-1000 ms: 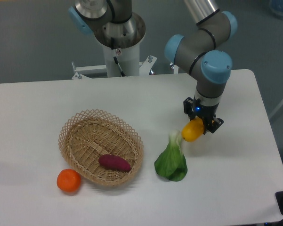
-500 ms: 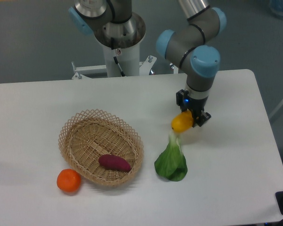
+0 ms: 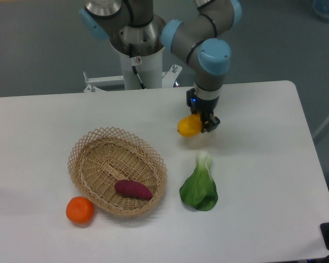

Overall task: Place the mango on the table
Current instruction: 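Carry the held mango past the bok choy toward the table center, then lower the mango onto the table and open the gripper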

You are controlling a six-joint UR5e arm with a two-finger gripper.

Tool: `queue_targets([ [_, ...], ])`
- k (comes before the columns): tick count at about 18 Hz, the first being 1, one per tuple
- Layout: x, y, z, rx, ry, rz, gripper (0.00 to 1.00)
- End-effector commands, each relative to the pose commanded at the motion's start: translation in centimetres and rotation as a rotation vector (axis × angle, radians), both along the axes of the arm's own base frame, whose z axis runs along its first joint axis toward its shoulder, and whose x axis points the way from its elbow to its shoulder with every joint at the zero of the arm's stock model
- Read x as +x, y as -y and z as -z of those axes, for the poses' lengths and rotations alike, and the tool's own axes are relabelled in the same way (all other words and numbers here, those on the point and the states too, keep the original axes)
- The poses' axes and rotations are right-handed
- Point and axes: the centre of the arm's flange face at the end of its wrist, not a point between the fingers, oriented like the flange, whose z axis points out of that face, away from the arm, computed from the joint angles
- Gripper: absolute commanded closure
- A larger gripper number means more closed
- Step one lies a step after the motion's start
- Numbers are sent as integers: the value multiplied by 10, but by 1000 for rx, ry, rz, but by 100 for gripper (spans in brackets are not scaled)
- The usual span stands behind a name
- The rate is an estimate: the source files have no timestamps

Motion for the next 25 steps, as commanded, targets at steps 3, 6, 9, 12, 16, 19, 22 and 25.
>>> queue_targets([
  [3,11,8,10,-9,20,74,54],
  [6,14,9,14,-21,21,85,51],
  [9,13,10,14,-23,18,93,47],
  [12,12,10,15,-24,21,93,36],
  [16,12,11,15,-24,21,88,21],
  [19,10,13,16,-27,24,71,0],
  [22,6,11,12,-23,13,67,0],
  [25,-8,5,-5,-12,-17,63,0],
])
